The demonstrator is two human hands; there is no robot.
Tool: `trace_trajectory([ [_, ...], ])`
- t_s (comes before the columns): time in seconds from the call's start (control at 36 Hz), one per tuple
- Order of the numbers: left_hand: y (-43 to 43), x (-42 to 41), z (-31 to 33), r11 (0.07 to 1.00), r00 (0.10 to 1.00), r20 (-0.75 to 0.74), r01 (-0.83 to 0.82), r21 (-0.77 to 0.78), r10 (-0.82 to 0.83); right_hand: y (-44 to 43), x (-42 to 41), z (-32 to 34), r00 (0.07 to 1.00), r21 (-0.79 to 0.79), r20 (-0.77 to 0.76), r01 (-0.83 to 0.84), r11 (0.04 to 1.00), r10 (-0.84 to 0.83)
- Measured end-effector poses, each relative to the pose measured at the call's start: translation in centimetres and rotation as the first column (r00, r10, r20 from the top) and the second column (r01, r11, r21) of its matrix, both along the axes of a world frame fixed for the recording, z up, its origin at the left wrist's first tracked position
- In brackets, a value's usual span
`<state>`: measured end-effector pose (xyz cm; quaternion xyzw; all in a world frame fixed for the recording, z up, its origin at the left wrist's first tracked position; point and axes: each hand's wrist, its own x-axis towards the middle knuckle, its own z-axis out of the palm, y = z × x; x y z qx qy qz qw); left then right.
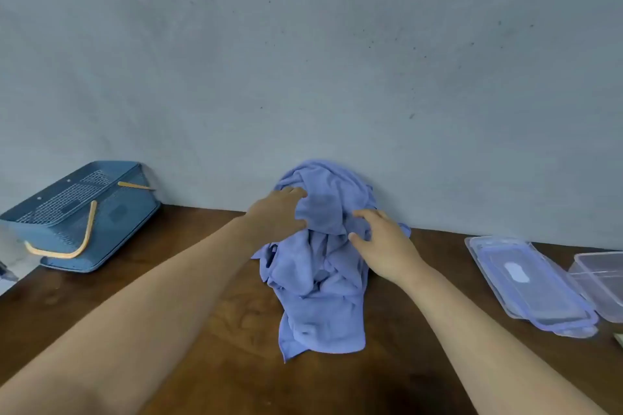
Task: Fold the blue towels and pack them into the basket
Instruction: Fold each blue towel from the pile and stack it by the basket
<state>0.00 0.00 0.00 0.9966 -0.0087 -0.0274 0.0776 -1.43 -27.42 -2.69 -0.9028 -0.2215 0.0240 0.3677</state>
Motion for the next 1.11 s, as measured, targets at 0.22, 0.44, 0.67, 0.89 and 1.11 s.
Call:
trace_trajectory([
  [0.22,-0.3,2.1,-1.4,0.983,0.989,-0.147,0.007,0.181,0.02,2.4,4.4,0.2,0.999,-0.032,0.036,0.029,0.999,-0.028],
  [0.44,3.1,2.4,1.6,0.984,0.982,0.178,-0.037,-0.175,0.068,5.9,7.6,-0.3,0.997,-0.092,0.069,-0.011,0.996,0.017],
  [0.67,4.3,1.1,10.3,0.473,0.916,0.087,-0.12,-0.873,0.392,11.3,7.9,3.7,0.985,0.057,0.173,-0.005,0.998,-0.005],
  [0.89,6.9,-5.5,17.3,0.642,0.734,0.48,0.079,-0.763,0.48,17.9,4.1,13.9,0.988,0.468,0.078,-0.154,0.87,0.133],
  [1.11,14.8,-9.2,25.1,0.802,0.499,0.728,0.103,-0.588,0.47,25.3,0.4,19.7,0.932,0.731,0.09,-0.3,0.612,0.35],
])
